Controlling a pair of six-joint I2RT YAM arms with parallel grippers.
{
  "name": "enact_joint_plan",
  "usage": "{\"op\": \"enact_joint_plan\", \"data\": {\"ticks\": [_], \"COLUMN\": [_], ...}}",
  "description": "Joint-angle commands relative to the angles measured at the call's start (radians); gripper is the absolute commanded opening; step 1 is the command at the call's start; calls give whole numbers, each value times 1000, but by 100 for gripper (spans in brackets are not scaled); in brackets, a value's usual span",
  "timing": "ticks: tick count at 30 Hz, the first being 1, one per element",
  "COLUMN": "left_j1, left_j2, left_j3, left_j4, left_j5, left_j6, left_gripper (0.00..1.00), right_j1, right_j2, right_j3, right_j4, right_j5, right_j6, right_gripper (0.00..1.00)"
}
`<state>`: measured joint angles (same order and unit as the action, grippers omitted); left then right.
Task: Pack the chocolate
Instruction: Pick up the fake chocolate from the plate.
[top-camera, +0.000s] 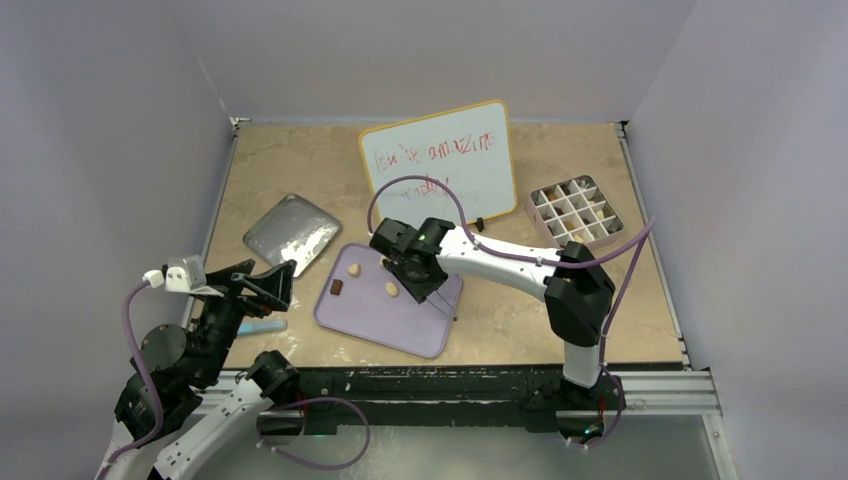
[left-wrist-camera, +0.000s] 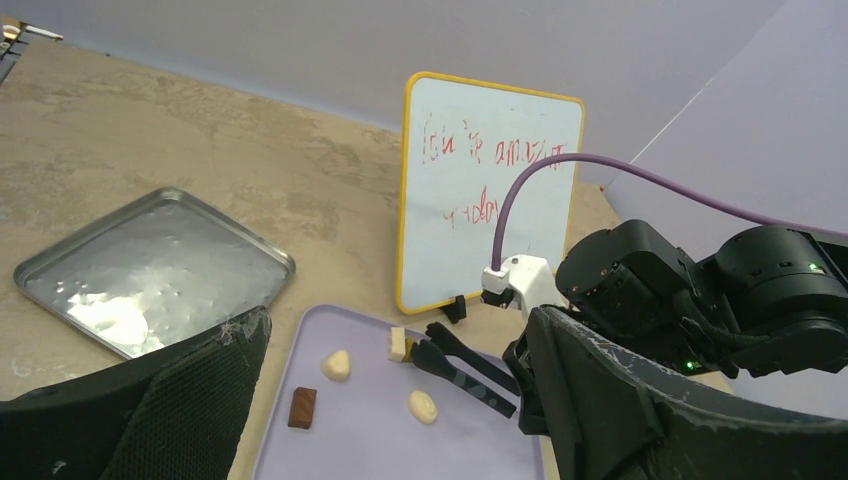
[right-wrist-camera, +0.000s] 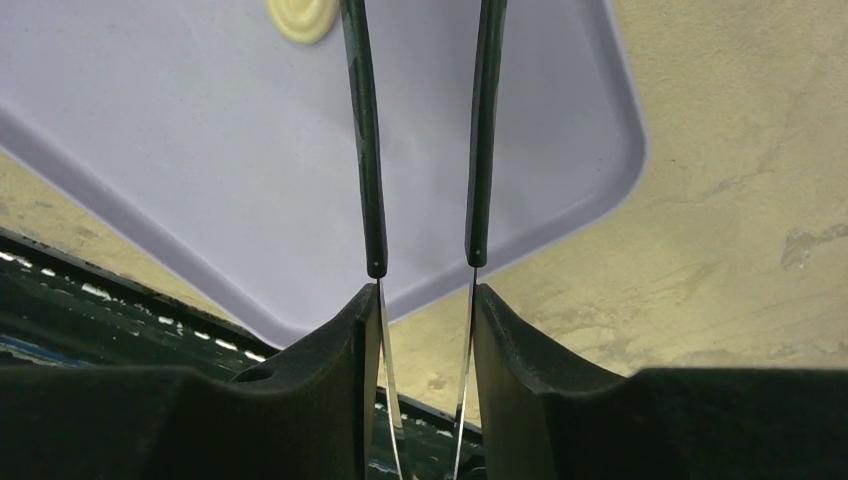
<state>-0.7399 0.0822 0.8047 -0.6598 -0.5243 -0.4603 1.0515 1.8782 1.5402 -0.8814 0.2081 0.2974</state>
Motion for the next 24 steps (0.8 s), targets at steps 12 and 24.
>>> {"op": "enact_joint_plan", "data": {"ticks": [12, 24], "left_j1": [0, 0], "left_j2": [1, 0], "left_j3": [-1, -2], "left_j4": [26, 29], "left_j5": [0, 4], "left_j6": [9, 9], "left_gripper": [98, 98], "right_j1": [-44, -43], "right_j2": [-3, 32], "right_j3": [21, 46], "right_j4": [22, 14], "right_j5": [-64, -59], "right_j6": [-69, -79], "right_gripper": [39, 38]}}
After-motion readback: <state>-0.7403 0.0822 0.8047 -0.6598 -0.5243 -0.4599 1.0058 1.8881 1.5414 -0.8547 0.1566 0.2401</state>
